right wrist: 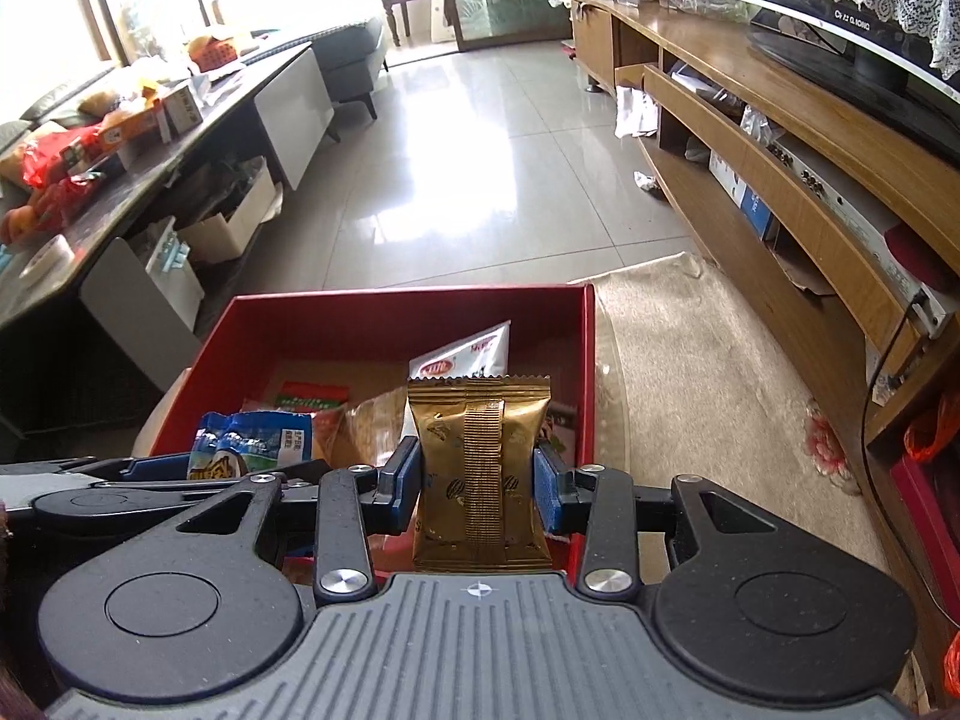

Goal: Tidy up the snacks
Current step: 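Lower both packets into the tray and open both grippers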

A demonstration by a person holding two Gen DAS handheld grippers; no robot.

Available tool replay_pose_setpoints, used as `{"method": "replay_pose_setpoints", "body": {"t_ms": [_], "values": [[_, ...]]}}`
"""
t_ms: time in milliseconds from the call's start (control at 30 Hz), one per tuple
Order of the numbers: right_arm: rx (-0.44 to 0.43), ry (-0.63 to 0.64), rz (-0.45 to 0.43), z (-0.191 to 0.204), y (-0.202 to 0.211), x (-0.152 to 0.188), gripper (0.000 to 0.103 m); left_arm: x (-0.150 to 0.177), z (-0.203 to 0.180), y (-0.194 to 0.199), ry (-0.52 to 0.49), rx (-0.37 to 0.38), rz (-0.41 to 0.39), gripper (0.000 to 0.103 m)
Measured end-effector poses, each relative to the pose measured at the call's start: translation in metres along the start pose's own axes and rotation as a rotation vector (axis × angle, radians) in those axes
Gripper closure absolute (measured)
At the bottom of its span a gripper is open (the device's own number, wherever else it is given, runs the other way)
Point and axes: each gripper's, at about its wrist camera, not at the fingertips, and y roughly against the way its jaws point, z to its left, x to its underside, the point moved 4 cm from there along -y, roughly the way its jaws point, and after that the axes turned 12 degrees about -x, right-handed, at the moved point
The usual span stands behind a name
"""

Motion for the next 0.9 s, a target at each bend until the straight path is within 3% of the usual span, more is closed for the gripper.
{"method": "replay_pose_setpoints", "body": {"t_ms": [633, 900], "values": [[0.019, 0.014, 0.007, -0.009, -0.038, -0.013, 0.056, -0.014, -0.005, -0.039, -0.016, -0.067, 0.021, 0.028], [0.053, 0.036, 0.0, -0.012, -0.047, -0.013, 0.052, -0.012, -0.004, -0.044, -0.016, -0.071, 0.031, 0.027]]}}
